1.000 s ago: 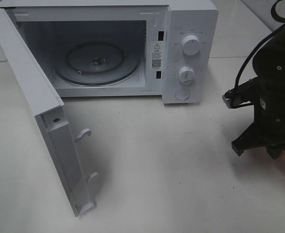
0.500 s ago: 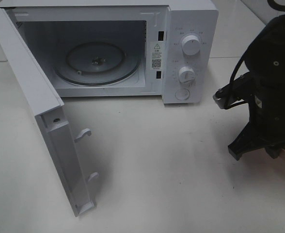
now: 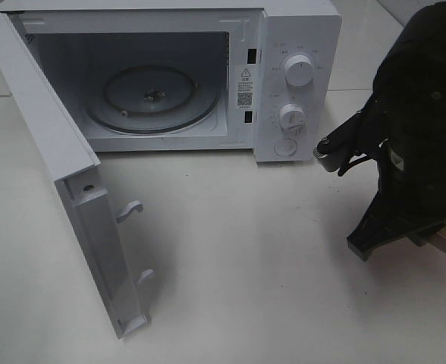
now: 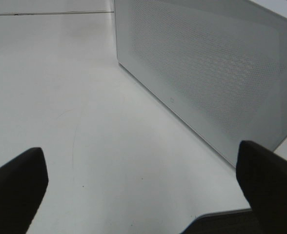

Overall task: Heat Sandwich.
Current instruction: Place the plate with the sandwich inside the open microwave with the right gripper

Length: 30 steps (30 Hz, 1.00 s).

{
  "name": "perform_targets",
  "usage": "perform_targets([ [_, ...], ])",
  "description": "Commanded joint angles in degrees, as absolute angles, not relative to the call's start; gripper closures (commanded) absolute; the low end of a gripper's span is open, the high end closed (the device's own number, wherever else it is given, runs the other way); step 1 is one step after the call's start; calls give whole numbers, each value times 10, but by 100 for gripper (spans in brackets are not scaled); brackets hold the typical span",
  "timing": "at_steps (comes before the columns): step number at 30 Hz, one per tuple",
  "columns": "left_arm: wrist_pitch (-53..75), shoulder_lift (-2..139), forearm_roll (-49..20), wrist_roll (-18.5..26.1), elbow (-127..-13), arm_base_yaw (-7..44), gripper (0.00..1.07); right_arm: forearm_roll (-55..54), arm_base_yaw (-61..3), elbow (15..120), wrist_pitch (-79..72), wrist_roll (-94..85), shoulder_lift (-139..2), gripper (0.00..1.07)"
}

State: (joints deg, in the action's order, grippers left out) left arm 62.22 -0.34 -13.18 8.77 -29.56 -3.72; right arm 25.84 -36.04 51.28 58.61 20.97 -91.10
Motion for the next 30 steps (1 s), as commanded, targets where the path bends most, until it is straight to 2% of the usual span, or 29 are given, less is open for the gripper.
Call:
perform_targets([
  [1,618,-15,-138,88,-295,-40,9,275,-375,508,603,206,-902,107],
  [20,618,-15,-138,88,-295,-40,9,279,-494,414,597,174,-800,107],
  [30,618,-15,-138,88,-295,-40,9,279,-505,410,592,78,-753,107],
])
